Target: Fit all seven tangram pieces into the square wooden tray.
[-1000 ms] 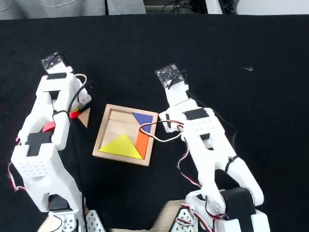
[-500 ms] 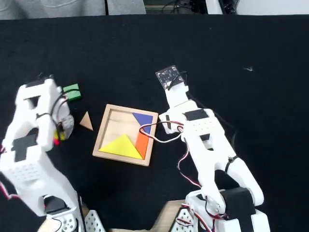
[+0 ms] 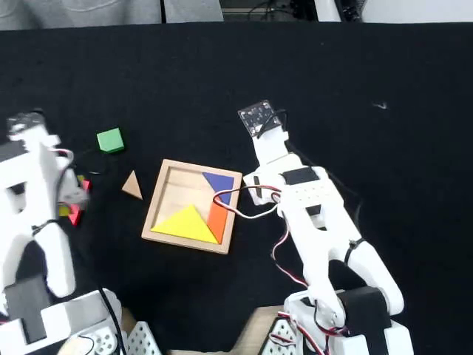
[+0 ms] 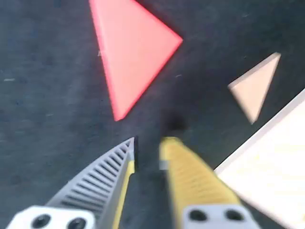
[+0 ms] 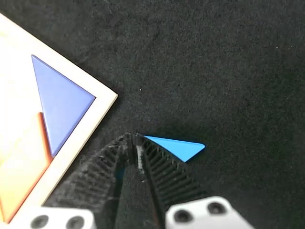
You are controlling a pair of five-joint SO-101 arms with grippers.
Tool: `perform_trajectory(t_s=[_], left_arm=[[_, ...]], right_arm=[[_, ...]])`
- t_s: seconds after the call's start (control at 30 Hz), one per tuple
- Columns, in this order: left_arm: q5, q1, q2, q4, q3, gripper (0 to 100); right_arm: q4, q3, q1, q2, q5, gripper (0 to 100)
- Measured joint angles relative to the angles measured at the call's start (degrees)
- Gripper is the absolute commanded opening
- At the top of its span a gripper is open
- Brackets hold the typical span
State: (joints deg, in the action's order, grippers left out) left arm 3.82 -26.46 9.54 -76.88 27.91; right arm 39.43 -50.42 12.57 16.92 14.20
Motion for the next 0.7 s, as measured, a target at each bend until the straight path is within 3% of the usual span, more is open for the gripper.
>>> perform_trajectory(t_s=[0.17, 0.47, 0.7], left_arm=[[9.67, 0.97, -4.92, 8.26, 1.32, 19], [10.55, -2.90, -9.93, 9.58, -2.90, 23], [10.81, -3.16, -16.70, 15.47, -3.78, 23]], right_arm=[[0.00, -0.53, 0.00, 0.00, 0.00, 1.1], [-1.67, -0.53, 0.00, 0.00, 0.00, 1.1], [-1.67, -0.62, 2.11, 0.00, 0.00, 1.1]])
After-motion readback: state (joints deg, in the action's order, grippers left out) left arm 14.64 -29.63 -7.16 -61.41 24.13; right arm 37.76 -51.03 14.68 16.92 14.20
